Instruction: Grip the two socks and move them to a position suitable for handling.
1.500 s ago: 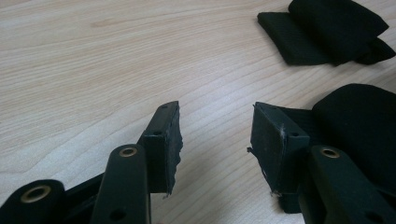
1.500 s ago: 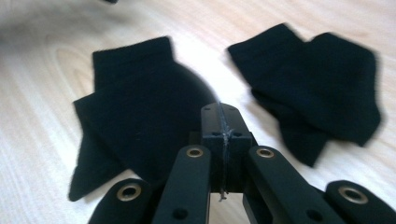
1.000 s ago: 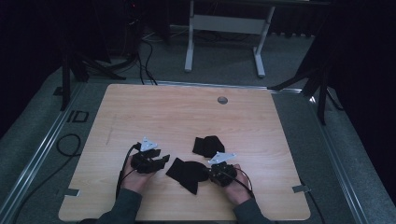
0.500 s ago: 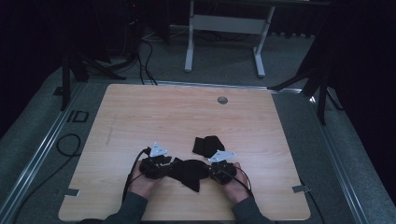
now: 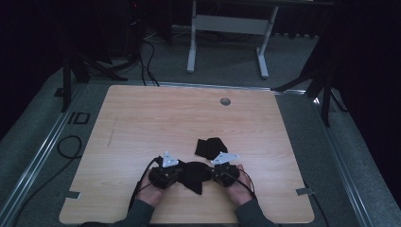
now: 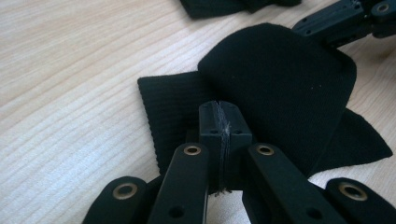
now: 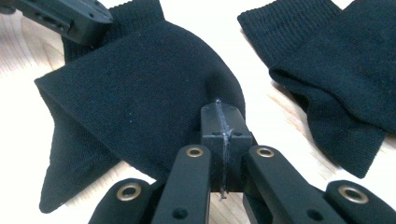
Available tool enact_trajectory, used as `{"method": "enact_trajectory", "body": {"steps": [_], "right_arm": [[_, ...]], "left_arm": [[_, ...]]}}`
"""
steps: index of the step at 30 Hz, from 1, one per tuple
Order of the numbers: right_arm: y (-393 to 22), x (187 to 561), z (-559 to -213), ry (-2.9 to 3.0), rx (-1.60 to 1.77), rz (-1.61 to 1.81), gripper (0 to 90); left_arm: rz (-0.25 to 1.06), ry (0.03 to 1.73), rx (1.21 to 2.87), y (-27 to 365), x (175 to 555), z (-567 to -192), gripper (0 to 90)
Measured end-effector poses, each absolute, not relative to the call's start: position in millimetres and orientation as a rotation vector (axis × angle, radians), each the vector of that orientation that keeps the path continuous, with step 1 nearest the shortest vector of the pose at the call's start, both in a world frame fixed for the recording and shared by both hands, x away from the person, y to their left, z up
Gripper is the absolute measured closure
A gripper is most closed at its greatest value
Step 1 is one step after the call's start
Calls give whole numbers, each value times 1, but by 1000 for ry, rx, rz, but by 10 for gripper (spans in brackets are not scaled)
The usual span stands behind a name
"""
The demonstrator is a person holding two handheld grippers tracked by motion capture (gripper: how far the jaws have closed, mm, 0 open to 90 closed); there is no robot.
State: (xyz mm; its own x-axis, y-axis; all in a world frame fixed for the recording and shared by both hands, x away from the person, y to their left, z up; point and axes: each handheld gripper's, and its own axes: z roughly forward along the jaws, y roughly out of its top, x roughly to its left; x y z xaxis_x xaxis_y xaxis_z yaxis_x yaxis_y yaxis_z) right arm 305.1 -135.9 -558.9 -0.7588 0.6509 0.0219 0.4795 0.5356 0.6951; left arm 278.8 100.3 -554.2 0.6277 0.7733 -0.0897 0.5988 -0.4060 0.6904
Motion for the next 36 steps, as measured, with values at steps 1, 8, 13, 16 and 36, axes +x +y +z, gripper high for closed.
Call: {"method": "enact_trajectory", "body": {"steps": [1,8,13,16,36], "right_arm": [[-136,305,-559,2535,951,1039,899],[-136,305,-559,2537,952,1045,899],[-137,305,-559,2537,951,1045,899],[-137,305,-559,2538,954,1045,899],[-139,300,-558,2557,966,1031,898]], "left_arm": [[315,1069,2149,100,279,-555,899],[312,1079,2154,101,279,-557,898],[320,1089,2155,104,280,-557,898],[322,1105,2148,108,282,-556,898],[385,1149,2142,122,285,-556,898]]}}
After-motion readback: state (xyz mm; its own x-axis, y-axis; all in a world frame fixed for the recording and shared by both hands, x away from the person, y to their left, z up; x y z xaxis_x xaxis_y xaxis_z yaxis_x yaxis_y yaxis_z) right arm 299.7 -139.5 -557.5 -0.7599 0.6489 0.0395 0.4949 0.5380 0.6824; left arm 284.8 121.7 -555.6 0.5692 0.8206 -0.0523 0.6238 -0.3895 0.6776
